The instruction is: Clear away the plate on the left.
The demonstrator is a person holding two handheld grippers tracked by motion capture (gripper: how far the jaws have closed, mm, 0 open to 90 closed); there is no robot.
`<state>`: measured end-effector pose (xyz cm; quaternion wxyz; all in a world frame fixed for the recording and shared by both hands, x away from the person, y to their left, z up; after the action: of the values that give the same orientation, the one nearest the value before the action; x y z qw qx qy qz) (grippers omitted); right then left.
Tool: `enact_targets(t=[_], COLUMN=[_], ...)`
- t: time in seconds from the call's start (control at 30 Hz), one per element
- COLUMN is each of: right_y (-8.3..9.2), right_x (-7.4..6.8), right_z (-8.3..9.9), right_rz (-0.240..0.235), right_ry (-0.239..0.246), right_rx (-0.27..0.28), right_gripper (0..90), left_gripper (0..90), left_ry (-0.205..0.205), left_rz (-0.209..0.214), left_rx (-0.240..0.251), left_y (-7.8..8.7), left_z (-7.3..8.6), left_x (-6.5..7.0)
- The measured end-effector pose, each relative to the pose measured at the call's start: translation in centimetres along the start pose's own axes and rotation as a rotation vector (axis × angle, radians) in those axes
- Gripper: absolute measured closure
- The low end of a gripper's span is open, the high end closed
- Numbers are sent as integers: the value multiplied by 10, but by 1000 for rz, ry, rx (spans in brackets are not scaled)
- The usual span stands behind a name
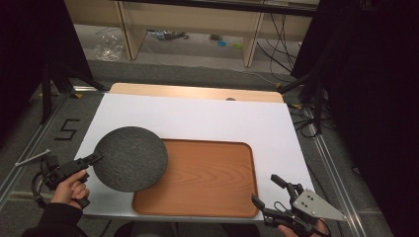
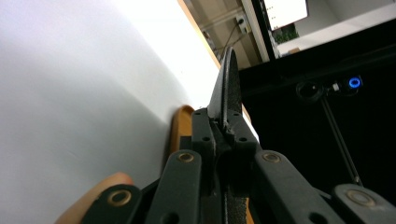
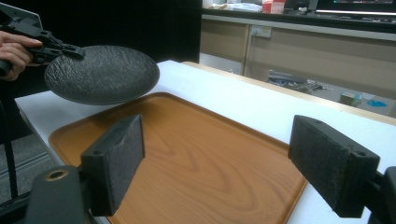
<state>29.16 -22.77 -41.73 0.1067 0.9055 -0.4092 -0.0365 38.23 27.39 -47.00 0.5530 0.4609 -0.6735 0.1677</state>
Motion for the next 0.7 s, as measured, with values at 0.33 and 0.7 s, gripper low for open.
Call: enact_targets(t=[0.33, 0.7], right_y=[-1, -1], right_x=[-1, -1], right_z=[0, 1], right_rz=[-2, -13], right_ry=[1, 2], right_rx=[2, -12], right_gripper=[195, 196], left_gripper=[834, 824], left_ry=[-6, -34], left_rz=[11, 38], left_rx=[-91, -174], left_y=[-24, -48], left_z=[30, 63], left_x=[14, 31])
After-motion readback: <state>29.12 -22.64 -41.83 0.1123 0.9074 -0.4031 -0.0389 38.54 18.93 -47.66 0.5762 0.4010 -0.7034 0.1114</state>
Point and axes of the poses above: each handheld gripper's, and its own axes: y roughly backward along the jaws, z roughly out of its underside, x roughly to its right, the point moved 7 cm from there along -y, roughly forward along the jaws
